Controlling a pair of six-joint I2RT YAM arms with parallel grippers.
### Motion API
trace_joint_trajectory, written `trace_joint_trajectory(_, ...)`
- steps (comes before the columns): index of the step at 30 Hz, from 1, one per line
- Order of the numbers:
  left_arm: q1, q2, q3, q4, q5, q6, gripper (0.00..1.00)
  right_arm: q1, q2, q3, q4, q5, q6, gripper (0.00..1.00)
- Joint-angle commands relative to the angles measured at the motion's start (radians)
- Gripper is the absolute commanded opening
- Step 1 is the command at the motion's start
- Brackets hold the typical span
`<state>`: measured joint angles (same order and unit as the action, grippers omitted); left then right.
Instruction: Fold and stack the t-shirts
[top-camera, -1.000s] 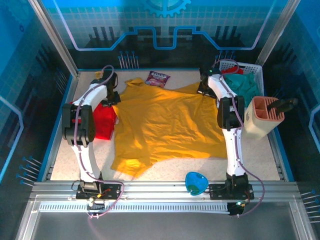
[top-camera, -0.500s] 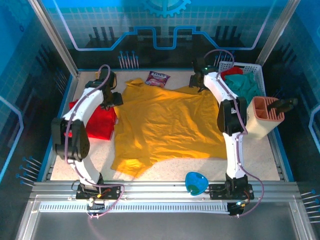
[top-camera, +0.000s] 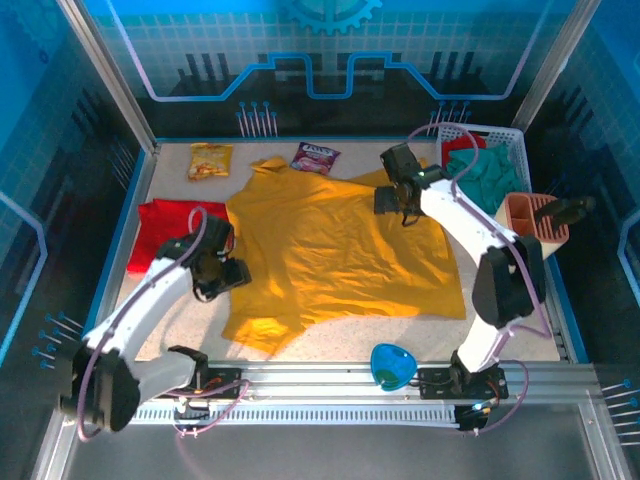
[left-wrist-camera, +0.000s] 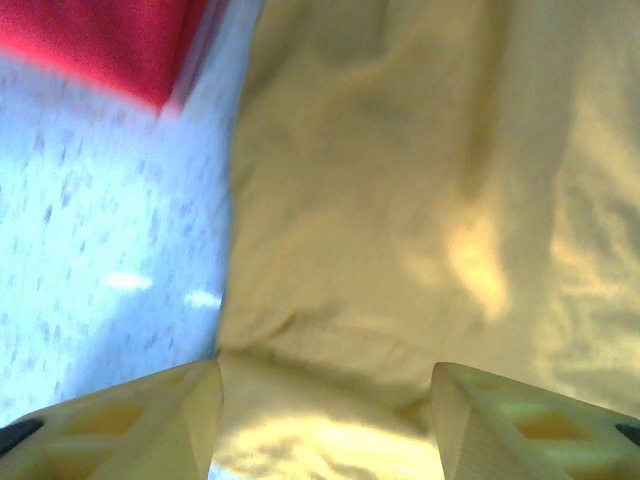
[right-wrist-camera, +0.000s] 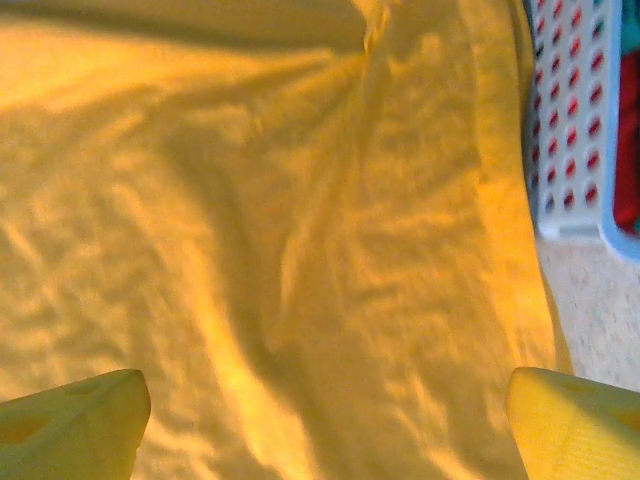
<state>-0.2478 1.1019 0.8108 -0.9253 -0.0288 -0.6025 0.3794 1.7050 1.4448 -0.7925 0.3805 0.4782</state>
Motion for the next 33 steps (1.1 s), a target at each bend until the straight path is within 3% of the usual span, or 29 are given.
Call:
trace_joint_trajectory(1, -0.064, -0.090, -0.048, -0.084, 0.018, -0.174, 0.56, 0.006, -0.117, -0.129, -0.044, -0.038, 0.041, 0.93)
trace_joint_trajectory(7, -0.164, -0.156, -0.138, -0.101, -0.020, -0.363, 0.53, -0.002, -0.330, -0.391, -0.061, -0.050, 0.086, 0.90)
trace_joint_trajectory(13, -0.256, -0.274, -0.257, -0.132, -0.077, -0.546, 0.51, -0.016, -0.461, -0.526, -0.113, -0.066, 0.114, 0.88)
trace_joint_trajectory(17, -0.260, -0.318, -0.300, -0.185, -0.126, -0.574, 0.51, -0.021, -0.525, -0.594, -0.133, -0.061, 0.143, 0.86)
trace_joint_trajectory(21, -0.259, -0.332, -0.346, -0.134, -0.115, -0.604, 0.49, -0.040, -0.598, -0.651, -0.143, -0.058, 0.168, 0.84)
trace_joint_trajectory(25, -0.259, -0.295, -0.362, -0.093, -0.137, -0.597, 0.47, -0.057, -0.642, -0.697, -0.137, -0.041, 0.220, 0.83)
trace_joint_trajectory(33, -0.255, -0.199, -0.323, -0.085, -0.172, -0.572, 0.45, -0.152, -0.691, -0.753, -0.095, -0.140, 0.225, 0.83)
